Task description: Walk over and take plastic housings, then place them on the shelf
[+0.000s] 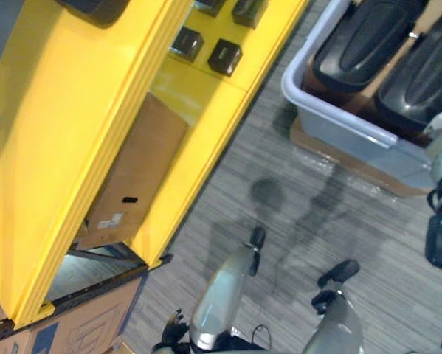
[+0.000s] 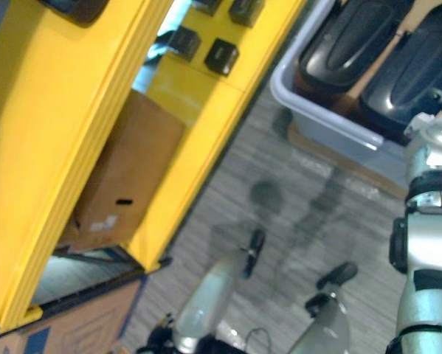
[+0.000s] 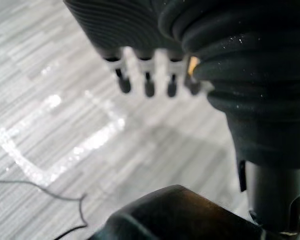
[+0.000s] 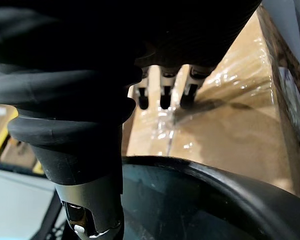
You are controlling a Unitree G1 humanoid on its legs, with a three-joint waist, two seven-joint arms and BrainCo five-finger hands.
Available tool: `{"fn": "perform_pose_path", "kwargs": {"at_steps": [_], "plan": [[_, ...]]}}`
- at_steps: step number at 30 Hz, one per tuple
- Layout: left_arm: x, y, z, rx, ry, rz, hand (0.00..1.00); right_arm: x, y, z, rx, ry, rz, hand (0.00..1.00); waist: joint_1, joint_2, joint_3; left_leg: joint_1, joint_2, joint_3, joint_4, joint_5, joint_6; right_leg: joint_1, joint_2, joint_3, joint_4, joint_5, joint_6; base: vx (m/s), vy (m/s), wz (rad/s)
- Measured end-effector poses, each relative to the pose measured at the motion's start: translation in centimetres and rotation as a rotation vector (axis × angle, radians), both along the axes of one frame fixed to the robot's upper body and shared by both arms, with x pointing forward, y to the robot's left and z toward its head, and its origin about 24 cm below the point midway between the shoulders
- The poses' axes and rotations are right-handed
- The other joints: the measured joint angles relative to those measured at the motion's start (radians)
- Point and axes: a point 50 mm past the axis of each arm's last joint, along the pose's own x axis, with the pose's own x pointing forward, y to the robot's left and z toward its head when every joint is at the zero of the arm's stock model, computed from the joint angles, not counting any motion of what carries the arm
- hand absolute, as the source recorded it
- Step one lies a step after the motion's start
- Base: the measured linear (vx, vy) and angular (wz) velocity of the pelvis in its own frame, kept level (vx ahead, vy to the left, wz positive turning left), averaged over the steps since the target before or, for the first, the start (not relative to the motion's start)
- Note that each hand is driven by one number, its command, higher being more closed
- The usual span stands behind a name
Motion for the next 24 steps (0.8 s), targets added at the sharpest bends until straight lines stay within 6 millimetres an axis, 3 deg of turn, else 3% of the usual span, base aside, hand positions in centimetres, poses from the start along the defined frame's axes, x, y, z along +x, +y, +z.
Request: {"fn": "perform_pose_path", "kwargs": {"at_steps": [4, 10, 17, 24], "plan": [[0.1, 0.0, 0.0, -0.012, 0.002, 0.01, 0.0, -0.6, -0.8, -0.1, -0.017, 0.089, -0.03, 1.0, 0.004, 0.006, -0.004, -0.005, -0.007, -0.001, -0.002, -0.002, 0.003, -0.001, -0.01, -0.003, 0.0, -0.002, 0.003, -0.01, 0.035, 0.04], [0.4, 0.0, 0.0, -0.027, -0.019, 0.0, 0.0, -3.2, -3.9, 0.4, -0.108, 0.332, -0.067, 1.0, 0.023, 0.009, -0.005, -0.029, -0.011, -0.009, 0.002, -0.006, 0.008, -0.014, -0.014, -0.016, 0.0, -0.003, 0.004, 0.0, 0.002, 0.03], [1.0, 0.1, 0.4, -0.065, -0.066, 0.006, 0.0, -4.9, -5.2, -1.0, -0.204, 0.68, -0.16, 1.0, 0.029, 0.013, -0.01, -0.027, -0.018, -0.035, 0.004, -0.006, 0.007, 0.002, -0.015, -0.047, 0.013, -0.02, 0.01, 0.01, -0.013, 0.12], [2.3, 0.3, 1.2, -0.074, -0.136, 0.005, 0.0, -5.2, -5.7, -2.4, -0.247, 0.763, -0.143, 1.0, 0.025, 0.011, -0.008, -0.033, -0.009, -0.044, 0.051, -0.031, 0.009, 0.025, -0.001, -0.054, 0.011, -0.02, 0.01, -0.04, 0.003, 0.01]]}}
